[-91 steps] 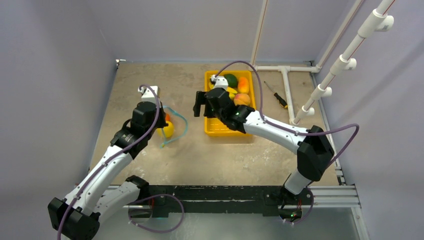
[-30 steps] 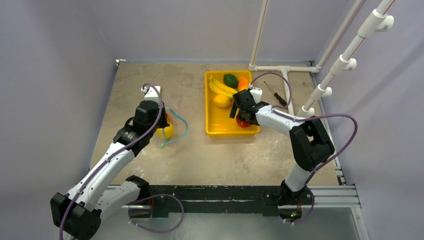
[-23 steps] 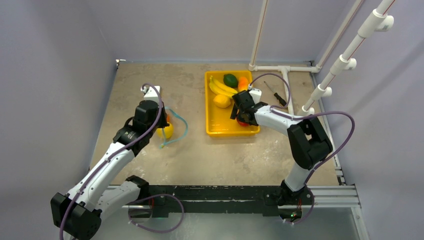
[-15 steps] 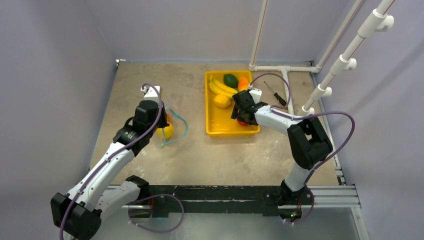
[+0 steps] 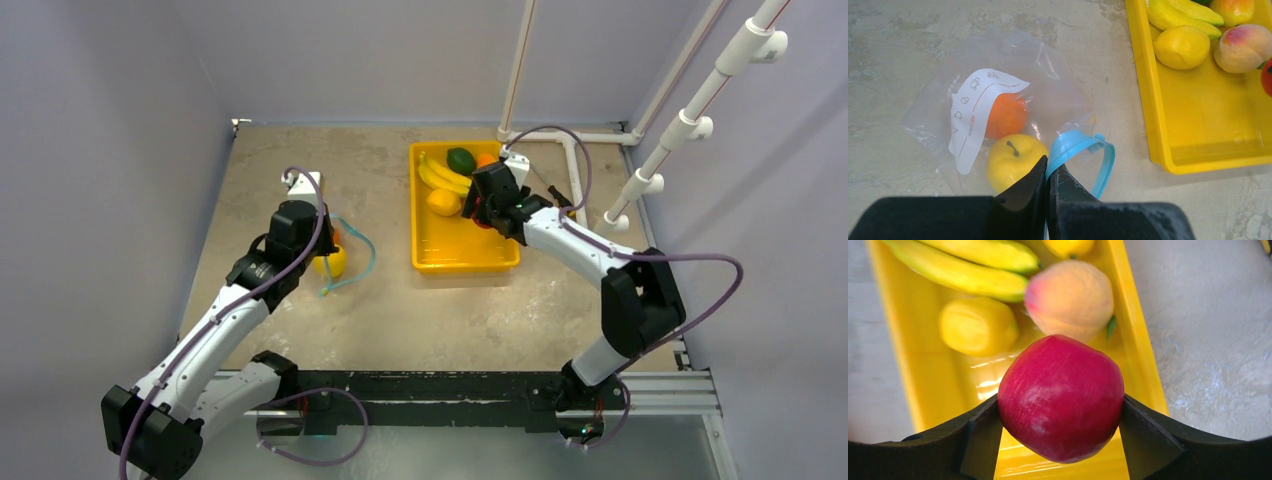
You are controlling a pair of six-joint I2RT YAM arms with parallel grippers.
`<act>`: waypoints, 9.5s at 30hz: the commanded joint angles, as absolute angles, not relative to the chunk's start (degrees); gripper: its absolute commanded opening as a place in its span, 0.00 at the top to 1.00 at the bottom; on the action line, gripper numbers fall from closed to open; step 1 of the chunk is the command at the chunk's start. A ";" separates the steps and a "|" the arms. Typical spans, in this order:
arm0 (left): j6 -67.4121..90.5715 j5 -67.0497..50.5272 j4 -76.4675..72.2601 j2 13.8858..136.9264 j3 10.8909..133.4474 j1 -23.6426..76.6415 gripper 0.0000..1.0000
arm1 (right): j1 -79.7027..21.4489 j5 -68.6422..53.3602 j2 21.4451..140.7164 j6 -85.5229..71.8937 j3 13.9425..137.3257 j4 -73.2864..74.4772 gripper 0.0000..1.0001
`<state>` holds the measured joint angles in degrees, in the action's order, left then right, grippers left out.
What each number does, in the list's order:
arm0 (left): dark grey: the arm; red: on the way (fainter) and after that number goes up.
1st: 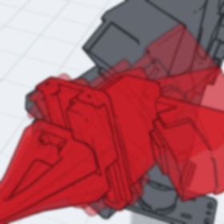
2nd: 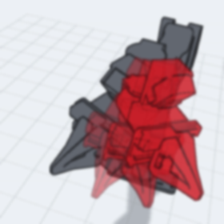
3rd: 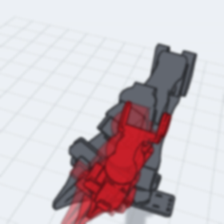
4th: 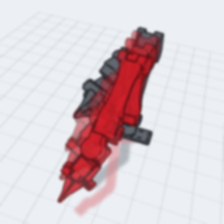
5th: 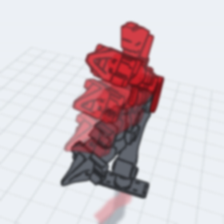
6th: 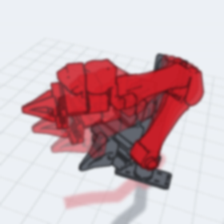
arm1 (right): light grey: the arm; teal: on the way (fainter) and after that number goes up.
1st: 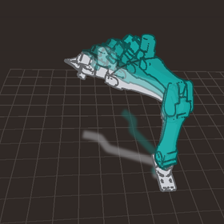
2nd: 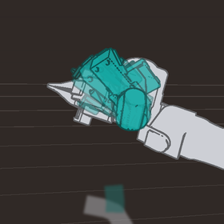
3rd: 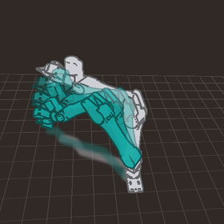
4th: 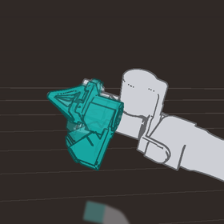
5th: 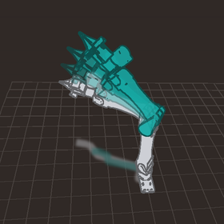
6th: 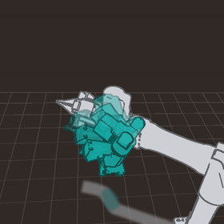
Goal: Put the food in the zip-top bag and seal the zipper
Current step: Pick up the fake fruit from the bin, then place the fake fruit in the zipper food storage bag, then adjust the zipper food storage bag at the center of the board.
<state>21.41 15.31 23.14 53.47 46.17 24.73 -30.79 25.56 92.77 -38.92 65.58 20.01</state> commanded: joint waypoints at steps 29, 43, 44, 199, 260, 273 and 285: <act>20.93 15.29 21.27 52.29 46.68 24.07 1.00 | -53.72 -1.85 87.14 -22.91 66.26 0.29 0.66; 20.83 15.03 21.09 52.73 46.73 24.02 1.00 | -58.97 -0.18 99.32 -21.17 73.96 -3.13 0.63; 20.83 14.96 21.09 52.82 46.77 24.00 1.00 | -59.04 0.26 99.99 -20.88 74.65 -3.20 0.63; 18.56 -5.00 52.75 55.81 80.58 23.99 1.00 | -46.67 -6.37 92.33 -18.98 100.84 22.04 1.00; 37.02 -18.16 25.67 50.68 57.39 12.83 1.00 | -44.16 -5.99 91.03 -22.24 86.50 16.27 0.53; 39.24 -15.30 24.12 51.50 57.89 12.83 1.00 | -45.30 -2.64 87.01 -26.22 82.97 21.31 0.36; 39.78 -14.42 24.08 51.22 58.36 12.83 1.00 | -47.11 -1.50 83.52 -38.38 76.30 18.77 0.27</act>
